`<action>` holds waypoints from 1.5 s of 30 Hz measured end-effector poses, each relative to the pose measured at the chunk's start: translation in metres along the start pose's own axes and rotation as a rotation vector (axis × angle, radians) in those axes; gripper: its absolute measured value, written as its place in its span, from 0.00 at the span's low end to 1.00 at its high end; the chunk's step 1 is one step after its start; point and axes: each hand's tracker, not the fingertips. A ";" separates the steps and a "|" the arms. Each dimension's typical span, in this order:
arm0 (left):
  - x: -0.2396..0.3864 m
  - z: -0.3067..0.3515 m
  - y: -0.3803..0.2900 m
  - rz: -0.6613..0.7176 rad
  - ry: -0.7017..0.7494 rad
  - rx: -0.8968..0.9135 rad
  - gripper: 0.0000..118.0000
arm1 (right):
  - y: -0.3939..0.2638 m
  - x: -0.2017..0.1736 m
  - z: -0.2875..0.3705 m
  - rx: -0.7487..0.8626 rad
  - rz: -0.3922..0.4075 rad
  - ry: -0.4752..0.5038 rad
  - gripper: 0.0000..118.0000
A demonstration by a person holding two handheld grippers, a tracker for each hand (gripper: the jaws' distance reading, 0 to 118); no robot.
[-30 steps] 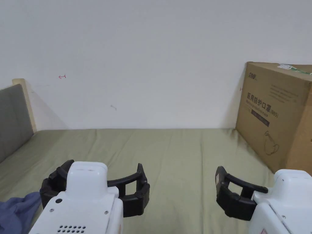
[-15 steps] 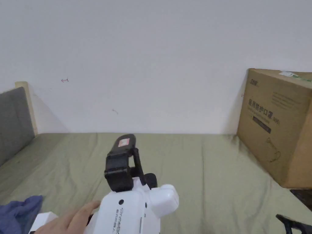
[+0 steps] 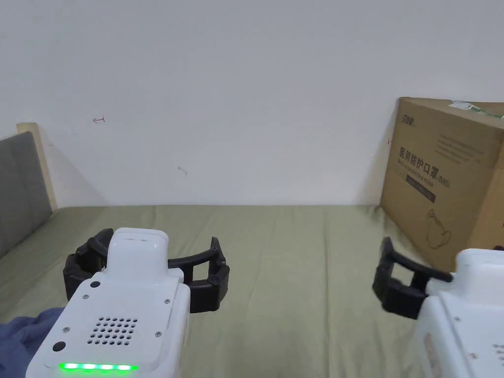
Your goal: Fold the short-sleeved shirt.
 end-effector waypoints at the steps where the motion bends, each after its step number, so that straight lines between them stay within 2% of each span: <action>1: 0.000 0.000 -0.003 -0.001 0.001 -0.010 1.00 | -0.003 -0.003 0.004 0.018 0.016 0.029 1.00; 3: 0.001 0.001 -0.011 -0.017 -0.006 -0.046 1.00 | -0.003 -0.011 0.010 0.014 -0.013 0.113 1.00; 7: 0.004 0.006 -0.020 -0.011 0.004 -0.043 1.00 | -0.005 -0.017 0.016 -0.034 -0.052 0.191 1.00; 14: 0.001 0.014 -0.014 0.066 0.021 0.025 1.00 | -0.009 -0.020 0.020 -0.051 -0.079 0.214 1.00; 18: -0.003 0.012 -0.011 0.079 -0.005 0.020 1.00 | -0.008 -0.011 0.017 -0.121 -0.216 0.228 1.00; 23: -0.004 0.010 -0.015 0.095 0.016 -0.008 1.00 | -0.010 -0.003 0.009 -0.147 -0.242 0.196 1.00; 25: -0.005 0.008 -0.015 0.109 0.010 -0.026 1.00 | -0.010 -0.005 0.012 -0.140 -0.229 0.178 1.00; 33: 0.003 0.007 -0.015 0.064 -0.001 -0.026 1.00 | -0.010 -0.008 0.013 -0.135 -0.180 0.216 1.00; 41: 0.009 0.008 -0.013 0.023 -0.003 -0.011 0.99 | -0.008 -0.008 0.011 -0.134 -0.174 0.205 1.00; 45: 0.008 0.007 -0.013 0.052 -0.028 -0.022 0.99 | -0.008 -0.007 0.012 -0.120 -0.171 0.193 1.00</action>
